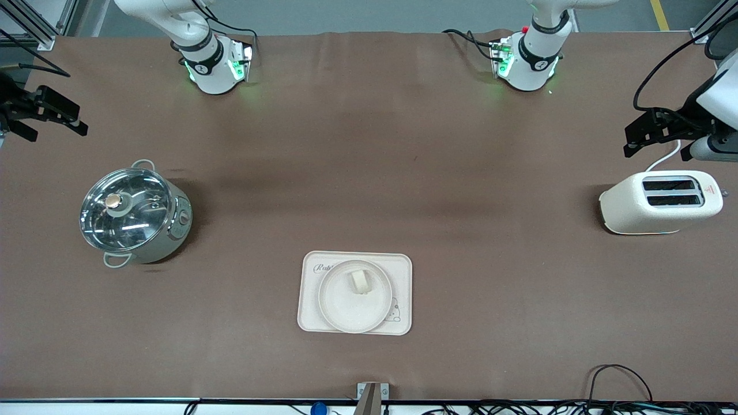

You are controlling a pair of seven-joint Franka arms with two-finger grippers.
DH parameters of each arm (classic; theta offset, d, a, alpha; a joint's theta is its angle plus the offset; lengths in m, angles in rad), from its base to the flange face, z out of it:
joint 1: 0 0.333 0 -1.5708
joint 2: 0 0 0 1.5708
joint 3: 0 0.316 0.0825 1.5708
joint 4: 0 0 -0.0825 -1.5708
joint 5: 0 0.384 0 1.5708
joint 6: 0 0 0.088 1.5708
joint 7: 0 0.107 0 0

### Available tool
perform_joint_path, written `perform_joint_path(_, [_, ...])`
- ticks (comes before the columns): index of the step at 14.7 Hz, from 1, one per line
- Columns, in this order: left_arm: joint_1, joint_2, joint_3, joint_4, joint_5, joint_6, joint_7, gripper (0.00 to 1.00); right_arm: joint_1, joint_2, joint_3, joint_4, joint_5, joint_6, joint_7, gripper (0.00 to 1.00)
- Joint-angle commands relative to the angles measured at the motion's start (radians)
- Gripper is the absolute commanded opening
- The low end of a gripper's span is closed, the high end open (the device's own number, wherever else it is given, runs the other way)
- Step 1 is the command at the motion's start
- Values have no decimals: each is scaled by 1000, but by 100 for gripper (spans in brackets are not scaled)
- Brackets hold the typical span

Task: Place bun in plate and plate on tray

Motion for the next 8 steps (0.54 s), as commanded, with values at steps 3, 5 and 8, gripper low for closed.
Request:
perform_joint_path(3, [1,3,0,9,-6,-14,-2,100,-32,-42,47,-40,-50,0,-8,100])
perform_joint_path(5, [3,4,0,10,-6,-14,0,100,-28,-42,46,-37,-52,3,-8,100])
perform_joint_path(8, [3,8,0,10,-9,-13,-5,100,-26,-35,47,-27,-47,4,-2,100])
